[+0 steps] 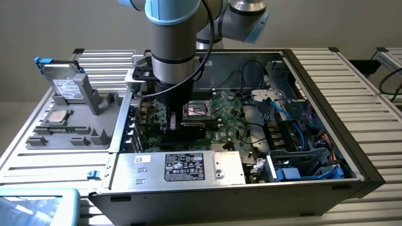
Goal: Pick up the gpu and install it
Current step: 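Insert the gpu into the slot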
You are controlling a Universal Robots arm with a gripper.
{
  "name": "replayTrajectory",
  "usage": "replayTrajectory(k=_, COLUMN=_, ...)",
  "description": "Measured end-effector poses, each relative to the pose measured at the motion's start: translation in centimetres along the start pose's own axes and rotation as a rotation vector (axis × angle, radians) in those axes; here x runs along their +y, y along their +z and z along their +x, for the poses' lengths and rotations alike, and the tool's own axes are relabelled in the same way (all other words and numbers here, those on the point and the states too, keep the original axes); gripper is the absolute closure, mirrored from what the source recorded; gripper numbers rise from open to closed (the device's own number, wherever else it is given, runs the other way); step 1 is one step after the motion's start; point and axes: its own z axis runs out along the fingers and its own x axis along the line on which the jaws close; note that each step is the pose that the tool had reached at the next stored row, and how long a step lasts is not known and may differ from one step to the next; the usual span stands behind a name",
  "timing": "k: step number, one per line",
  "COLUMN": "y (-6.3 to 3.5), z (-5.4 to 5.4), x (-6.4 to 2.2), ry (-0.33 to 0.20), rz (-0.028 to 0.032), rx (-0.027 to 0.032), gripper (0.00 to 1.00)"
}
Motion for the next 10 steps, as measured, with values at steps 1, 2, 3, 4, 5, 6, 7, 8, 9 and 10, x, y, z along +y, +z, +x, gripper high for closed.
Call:
replayTrajectory(k=1, y=0.0, z=0.0, x=0.0, ry=-0.002, rz=0.0, rx=0.0001, gripper=0.7)
replayTrajectory(k=2, y=0.0, z=0.0, x=0.0, ry=-0.004, rz=0.0001, rx=0.0001, gripper=0.7)
replayTrajectory(k=3, y=0.0, z=0.01, x=0.0, ry=-0.006, rz=0.0001, rx=0.0002, gripper=0.7)
replayTrajectory(k=4, y=0.01, z=0.01, x=0.0, ry=-0.008, rz=0.0002, rx=0.0002, gripper=0.7)
replayTrajectory(k=5, y=0.01, z=0.05, x=-0.01, ry=-0.01, rz=0.0003, rx=-0.0004, gripper=0.7)
replayTrajectory(k=6, y=0.01, z=0.06, x=-0.01, ry=-0.012, rz=0.0003, rx=-0.0008, gripper=0.7)
replayTrajectory(k=7, y=0.01, z=0.06, x=-0.01, ry=-0.013, rz=0.0003, rx=-0.0008, gripper=0.7)
replayTrajectory(k=8, y=0.01, z=0.05, x=-0.02, ry=-0.013, rz=0.0002, rx=-0.0007, gripper=0.7)
replayTrajectory(k=9, y=0.01, z=0.05, x=-0.02, ry=-0.013, rz=0.0002, rx=-0.0007, gripper=0.7)
replayTrajectory(k=10, y=0.01, z=0.05, x=-0.02, ry=-0.013, rz=0.0002, rx=-0.0007, gripper=0.7)
